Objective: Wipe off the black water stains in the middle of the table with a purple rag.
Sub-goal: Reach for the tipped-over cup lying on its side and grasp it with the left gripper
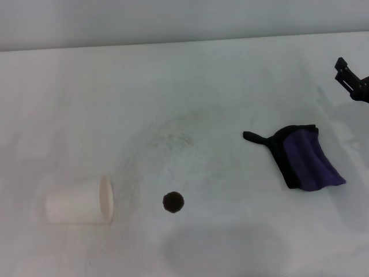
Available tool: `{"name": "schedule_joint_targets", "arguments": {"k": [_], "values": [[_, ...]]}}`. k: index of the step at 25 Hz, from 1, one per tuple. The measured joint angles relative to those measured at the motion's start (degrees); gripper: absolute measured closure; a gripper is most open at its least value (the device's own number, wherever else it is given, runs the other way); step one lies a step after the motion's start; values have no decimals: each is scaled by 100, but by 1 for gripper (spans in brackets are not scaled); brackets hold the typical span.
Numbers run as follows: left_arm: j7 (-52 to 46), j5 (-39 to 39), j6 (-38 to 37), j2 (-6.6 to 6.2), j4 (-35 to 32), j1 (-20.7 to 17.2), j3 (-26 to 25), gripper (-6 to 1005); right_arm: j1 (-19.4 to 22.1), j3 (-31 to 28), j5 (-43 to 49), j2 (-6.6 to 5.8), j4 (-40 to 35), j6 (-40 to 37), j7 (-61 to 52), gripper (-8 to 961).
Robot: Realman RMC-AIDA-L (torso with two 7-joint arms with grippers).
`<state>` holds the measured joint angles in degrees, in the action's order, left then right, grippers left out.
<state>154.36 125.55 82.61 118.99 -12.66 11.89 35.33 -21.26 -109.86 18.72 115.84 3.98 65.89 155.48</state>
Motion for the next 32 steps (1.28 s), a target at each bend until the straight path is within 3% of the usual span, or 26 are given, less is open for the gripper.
{"name": "schedule_joint_targets", "arguments": {"k": [7, 13, 15, 16, 17, 20, 23, 24, 26, 29, 32], "values": [[-1003, -649, 0, -35, -627, 52, 11, 124, 20, 0, 1, 0, 21, -7, 0, 78], [-4071, -3061, -190, -96, -3449, -6, -9, 124, 38, -4, -3, 0, 8, -7, -7, 78], [-4834, -3827, -168, -169, -4143, 79, 0, 124, 42, -7, -5, 0, 6, -8, -17, 78], [-4834, -3827, -168, -169, -4143, 79, 0, 124, 42, -7, -5, 0, 1, -7, -17, 78], [-5564, -4696, -2, -287, -4842, 265, -6, 124, 42, -8, -6, 0, -5, -7, -17, 78], [-5991, -5197, 371, -443, -5289, 459, -35, 124, 49, -9, -8, 0, -24, -7, -16, 78], [-6403, -5400, 1200, -804, -5532, 722, -20, 124, 52, -3, -9, 5, -29, -6, -22, 79], [-6465, -5430, 1314, -846, -5554, 756, -16, 124, 54, 4, -9, 8, -29, -6, -33, 79], [-6874, -5820, 2079, -1075, -5715, 1088, 0, 124, 58, 13, -9, 9, -30, -3, -44, 79], [-7100, -6388, 2887, -1175, -5890, 1465, 3, 124, 61, 25, -9, 20, -36, 17, -46, 79], [-7292, -7053, 3316, -1124, -6168, 1760, 84, 124, 62, 38, -6, 26, -38, 41, -53, 79]]}}
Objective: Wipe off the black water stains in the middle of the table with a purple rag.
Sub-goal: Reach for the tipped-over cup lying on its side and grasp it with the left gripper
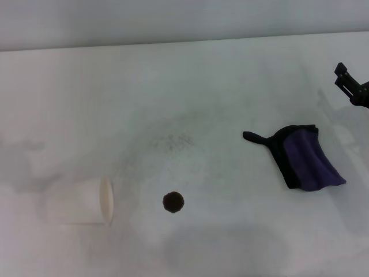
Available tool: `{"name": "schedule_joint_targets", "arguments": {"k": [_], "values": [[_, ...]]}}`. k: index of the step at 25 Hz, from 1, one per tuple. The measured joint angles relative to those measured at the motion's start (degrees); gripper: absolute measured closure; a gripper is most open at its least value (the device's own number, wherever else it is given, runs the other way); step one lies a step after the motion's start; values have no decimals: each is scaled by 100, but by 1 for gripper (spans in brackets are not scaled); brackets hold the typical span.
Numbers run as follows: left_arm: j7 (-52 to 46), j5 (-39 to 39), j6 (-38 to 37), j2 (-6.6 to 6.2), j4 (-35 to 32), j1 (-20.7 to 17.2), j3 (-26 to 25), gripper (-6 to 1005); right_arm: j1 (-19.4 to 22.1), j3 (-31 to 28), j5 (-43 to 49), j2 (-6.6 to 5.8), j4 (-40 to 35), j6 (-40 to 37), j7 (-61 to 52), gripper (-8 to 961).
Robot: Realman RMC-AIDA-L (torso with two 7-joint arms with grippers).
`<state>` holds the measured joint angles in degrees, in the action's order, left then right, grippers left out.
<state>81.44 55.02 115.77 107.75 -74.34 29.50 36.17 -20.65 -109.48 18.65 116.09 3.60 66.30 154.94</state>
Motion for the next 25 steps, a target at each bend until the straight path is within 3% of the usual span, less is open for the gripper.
{"name": "schedule_joint_targets", "arguments": {"k": [7, 20, 25], "values": [[-112, -1049, -6, 377, -678, 158, 745, 124, 0, 6, 32, 9, -14, 22, -7, 79], [538, -2130, -1126, 1049, -492, 86, 2125, 124, 9, 6, -1, 10, -71, 24, -15, 79], [620, -2163, -1650, 1097, -435, -145, 2893, 124, 13, 6, 1, 10, -79, 18, -127, 79]]}}
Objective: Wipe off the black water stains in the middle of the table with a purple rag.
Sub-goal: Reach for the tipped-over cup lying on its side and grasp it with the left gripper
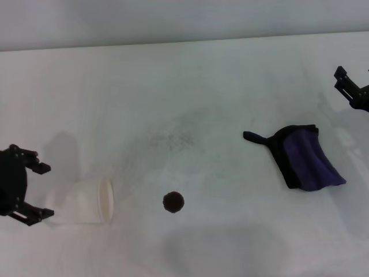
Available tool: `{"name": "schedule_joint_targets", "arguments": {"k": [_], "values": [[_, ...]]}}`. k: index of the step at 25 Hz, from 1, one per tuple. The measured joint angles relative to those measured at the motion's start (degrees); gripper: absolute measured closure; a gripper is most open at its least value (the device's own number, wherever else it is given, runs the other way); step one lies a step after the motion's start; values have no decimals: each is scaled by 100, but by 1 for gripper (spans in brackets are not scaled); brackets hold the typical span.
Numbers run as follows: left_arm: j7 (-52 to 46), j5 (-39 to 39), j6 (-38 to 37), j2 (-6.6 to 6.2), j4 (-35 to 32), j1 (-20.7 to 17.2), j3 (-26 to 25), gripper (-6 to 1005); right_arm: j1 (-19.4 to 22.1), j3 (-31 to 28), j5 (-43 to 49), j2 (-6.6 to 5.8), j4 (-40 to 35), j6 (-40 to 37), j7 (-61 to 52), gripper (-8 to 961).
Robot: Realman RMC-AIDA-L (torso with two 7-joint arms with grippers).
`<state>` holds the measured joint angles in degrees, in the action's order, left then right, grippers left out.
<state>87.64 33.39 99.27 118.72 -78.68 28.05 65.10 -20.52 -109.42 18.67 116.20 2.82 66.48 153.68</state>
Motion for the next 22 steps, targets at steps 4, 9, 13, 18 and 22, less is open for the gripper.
{"name": "schedule_joint_targets", "arguments": {"k": [4, 9, 13, 18, 22], "values": [[3, -16, -438, 8, -14, -181, 593, 125, 19, 0, -1, 0, -2, -3, -14, 80], [53, -1, -855, 16, -36, -320, 990, 125, 22, -2, -2, 0, -43, -22, -14, 80], [170, 46, -991, 22, -38, -335, 1038, 125, 22, -5, -5, 0, -53, -26, -14, 80], [401, 270, -1110, 28, -23, -369, 1041, 125, 14, -9, -5, 0, -54, -36, -14, 80], [593, 353, -1250, 28, 43, -384, 1137, 125, -6, -5, -3, 0, -53, -39, -14, 80]]}}
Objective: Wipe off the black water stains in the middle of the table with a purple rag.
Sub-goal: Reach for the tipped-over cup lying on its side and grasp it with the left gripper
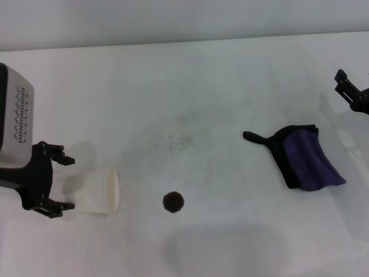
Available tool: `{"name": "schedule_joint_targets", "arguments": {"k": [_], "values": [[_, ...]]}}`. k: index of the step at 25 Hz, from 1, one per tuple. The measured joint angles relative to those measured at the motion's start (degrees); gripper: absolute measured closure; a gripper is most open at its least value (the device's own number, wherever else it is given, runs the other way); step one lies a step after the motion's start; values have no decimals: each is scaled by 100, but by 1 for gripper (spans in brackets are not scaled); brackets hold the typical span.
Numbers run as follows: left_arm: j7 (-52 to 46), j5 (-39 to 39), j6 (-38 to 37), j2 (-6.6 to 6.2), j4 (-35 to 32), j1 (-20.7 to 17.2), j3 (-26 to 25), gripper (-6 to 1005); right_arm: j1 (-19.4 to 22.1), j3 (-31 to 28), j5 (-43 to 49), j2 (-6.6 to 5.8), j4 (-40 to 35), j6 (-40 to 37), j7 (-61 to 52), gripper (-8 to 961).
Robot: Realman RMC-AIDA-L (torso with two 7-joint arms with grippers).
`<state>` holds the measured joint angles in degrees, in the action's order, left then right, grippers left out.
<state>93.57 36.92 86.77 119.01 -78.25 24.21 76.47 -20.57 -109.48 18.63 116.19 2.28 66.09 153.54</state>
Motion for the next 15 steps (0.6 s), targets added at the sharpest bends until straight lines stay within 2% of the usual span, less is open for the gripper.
{"name": "schedule_joint_targets", "arguments": {"k": [5, 15], "values": [[79, 3, -201, 0, 125, -8, 170, 125, -8, 3, 0, 0, 0, 0, -5, 80], [182, 361, -542, 0, 355, -3, 193, 124, 18, 6, 0, 0, 0, 14, -15, 80]]}}
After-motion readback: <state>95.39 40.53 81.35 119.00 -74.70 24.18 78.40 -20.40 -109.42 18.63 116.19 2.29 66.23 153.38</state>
